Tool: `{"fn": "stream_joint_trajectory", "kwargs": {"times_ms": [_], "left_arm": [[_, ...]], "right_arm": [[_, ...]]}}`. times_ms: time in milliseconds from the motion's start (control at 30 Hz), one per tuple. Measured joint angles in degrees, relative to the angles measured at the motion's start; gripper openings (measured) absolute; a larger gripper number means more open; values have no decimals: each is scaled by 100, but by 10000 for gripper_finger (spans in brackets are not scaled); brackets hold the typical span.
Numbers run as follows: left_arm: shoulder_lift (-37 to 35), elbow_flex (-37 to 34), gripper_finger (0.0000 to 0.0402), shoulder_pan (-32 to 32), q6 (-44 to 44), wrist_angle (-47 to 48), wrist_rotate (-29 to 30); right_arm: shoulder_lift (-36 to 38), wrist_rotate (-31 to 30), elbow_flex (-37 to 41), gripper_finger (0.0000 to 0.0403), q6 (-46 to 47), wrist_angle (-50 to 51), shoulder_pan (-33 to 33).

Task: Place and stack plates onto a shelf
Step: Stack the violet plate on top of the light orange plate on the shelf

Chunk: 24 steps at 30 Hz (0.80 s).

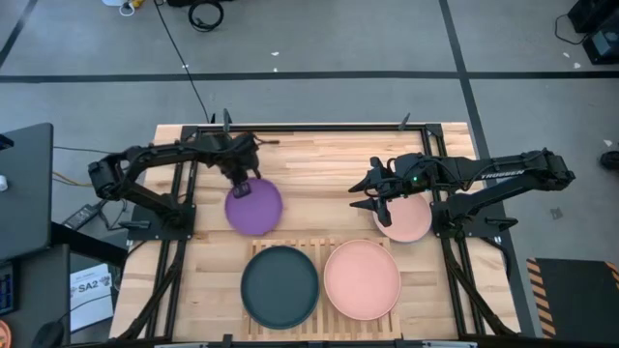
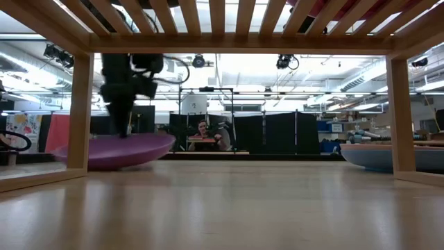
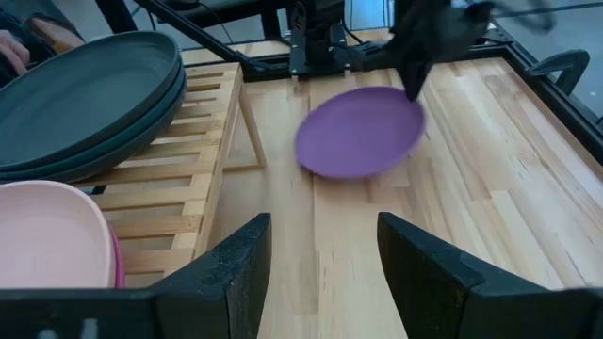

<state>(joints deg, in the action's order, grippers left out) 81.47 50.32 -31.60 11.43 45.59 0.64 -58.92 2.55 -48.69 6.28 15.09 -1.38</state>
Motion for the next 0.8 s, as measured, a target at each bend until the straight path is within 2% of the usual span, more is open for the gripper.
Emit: {"fn": "stream_joint_trajectory", "kwargs": {"times_ms": [167, 267, 567, 633, 800], "left_arm": [[0, 532, 8, -49, -28, -210, 12], [0, 750, 8, -47, -29, -423, 26], [0, 890, 8, -28, -195, -1021, 23], [0, 890, 8, 1, -333, -1109, 24], [0, 890, 8, 90, -765, -1439, 21]], "right_arm": [[0, -49, 0, 199, 0, -9, -1], [0, -407, 0, 199, -1, -106, -1], [-416, -2909, 0, 199, -2, -1031, 106], [-642, -3102, 0, 199, -2, -1292, 224], [-1298, -3136, 0, 199, 3, -1997, 468]]}}
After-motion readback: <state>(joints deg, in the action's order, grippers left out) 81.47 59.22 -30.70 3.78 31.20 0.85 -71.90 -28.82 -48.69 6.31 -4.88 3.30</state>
